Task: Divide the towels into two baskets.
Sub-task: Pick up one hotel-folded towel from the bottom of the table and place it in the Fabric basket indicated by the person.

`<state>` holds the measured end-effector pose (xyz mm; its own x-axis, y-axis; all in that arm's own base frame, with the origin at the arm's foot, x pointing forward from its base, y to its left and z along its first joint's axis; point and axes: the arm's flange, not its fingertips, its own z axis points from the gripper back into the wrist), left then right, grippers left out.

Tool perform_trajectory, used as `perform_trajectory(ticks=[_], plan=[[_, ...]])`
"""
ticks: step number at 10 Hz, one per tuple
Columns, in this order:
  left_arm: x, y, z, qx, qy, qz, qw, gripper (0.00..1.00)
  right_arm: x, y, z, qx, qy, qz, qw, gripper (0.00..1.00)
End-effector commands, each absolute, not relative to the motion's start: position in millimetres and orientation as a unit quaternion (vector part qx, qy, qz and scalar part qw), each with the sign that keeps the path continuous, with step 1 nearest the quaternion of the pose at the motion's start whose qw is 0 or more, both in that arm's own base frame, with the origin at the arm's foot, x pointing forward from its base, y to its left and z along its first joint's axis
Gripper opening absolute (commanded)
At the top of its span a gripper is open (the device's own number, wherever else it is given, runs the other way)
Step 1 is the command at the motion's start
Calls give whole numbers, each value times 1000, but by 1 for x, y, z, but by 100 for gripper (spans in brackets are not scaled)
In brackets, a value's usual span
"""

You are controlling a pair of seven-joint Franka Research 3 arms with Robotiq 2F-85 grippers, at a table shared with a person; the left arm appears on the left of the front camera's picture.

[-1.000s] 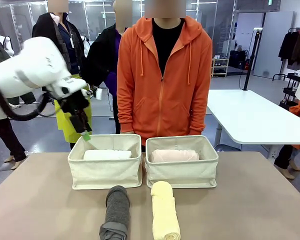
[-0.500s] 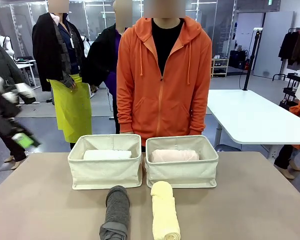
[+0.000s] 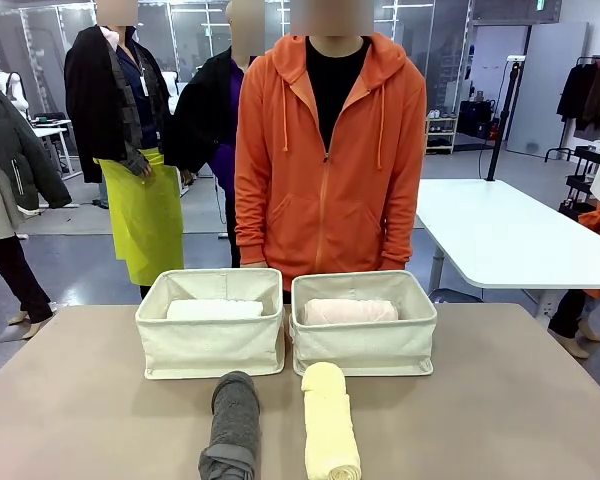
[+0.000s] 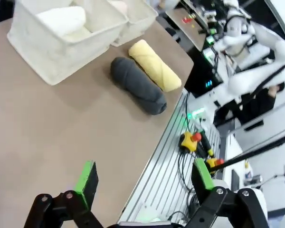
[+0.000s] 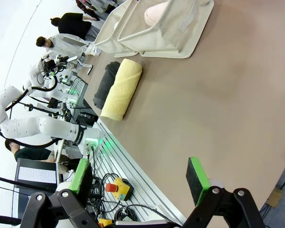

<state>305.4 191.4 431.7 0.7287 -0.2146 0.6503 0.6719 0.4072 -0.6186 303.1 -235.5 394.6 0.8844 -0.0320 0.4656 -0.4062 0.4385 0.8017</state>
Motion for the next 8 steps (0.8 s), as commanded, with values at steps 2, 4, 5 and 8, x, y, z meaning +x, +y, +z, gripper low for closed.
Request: perform_trajectory(ticks=[2, 4, 5, 8], plan=[[301, 202, 409, -487, -294, -197, 798, 100, 302, -235, 397, 515, -208, 109, 824, 100], [293, 203, 417, -481, -259, -238, 803, 100, 302, -235, 397, 515, -208, 109, 824, 100], [293, 203, 417, -481, -259, -238, 803, 100, 302, -235, 397, 515, -208, 109, 824, 100], [293, 203, 417, -481, -259, -238, 803, 100, 302, -235, 397, 515, -208, 109, 824, 100]])
